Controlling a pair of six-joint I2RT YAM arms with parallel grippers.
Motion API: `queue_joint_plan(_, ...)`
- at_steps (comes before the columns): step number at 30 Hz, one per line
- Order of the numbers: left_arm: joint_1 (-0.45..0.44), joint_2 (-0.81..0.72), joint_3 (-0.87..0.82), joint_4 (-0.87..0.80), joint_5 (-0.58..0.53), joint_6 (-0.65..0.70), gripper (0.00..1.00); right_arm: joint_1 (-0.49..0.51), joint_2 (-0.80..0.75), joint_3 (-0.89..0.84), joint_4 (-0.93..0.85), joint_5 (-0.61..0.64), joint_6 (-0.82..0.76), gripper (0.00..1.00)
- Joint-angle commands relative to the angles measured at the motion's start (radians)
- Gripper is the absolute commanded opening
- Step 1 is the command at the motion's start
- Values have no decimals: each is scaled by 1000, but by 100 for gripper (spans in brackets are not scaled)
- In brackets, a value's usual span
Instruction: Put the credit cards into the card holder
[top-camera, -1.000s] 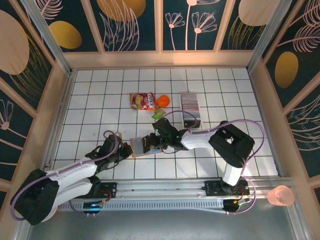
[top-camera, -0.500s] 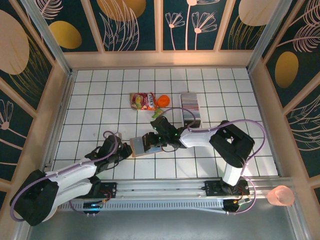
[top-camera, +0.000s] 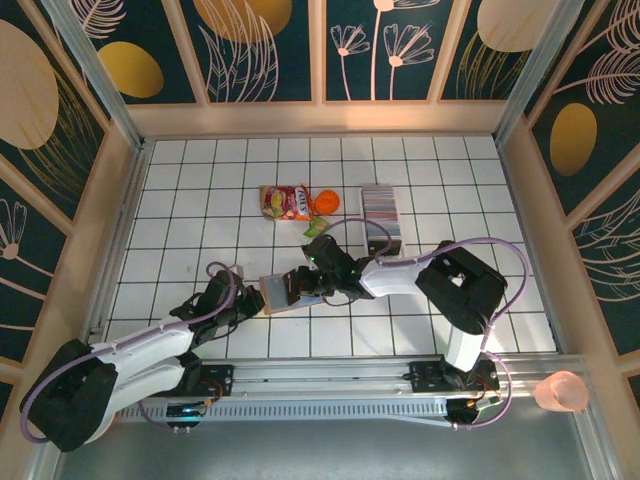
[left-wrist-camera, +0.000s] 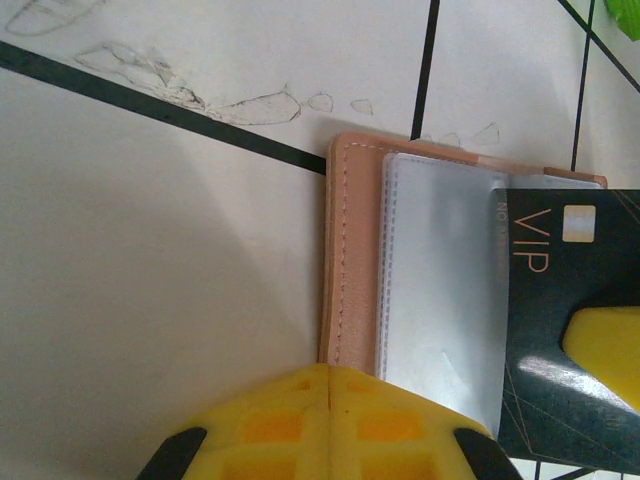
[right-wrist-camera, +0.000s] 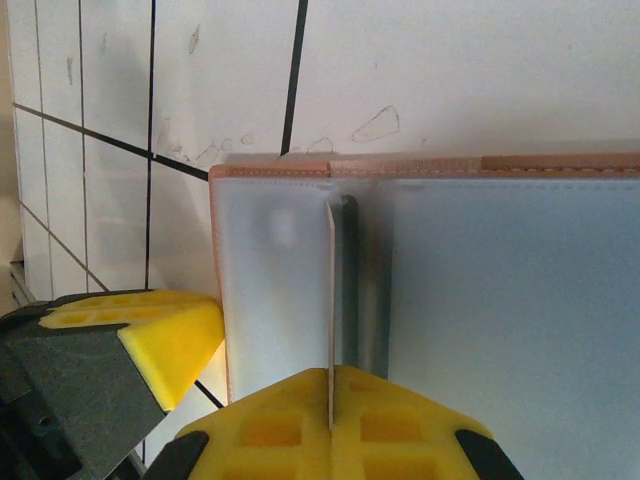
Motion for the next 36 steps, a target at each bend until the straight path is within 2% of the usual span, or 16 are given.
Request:
queue_joint_plan(1,-5,0,-18,-8,-11,11,0,5,1,-45,83,-38,86,0)
queue_joint_plan(16,-5,8,-26,4,-10,17,0,3,6,-63,157,-62,95,0)
queue_joint_plan(33,-5,17,-27,-10,-20,28,0,-4,-27,-134,343,-104,140,0)
queue_joint_plan(36,-4,14,-27,-14,-22,28,0,-8,-10,-154,419,-130,178,0)
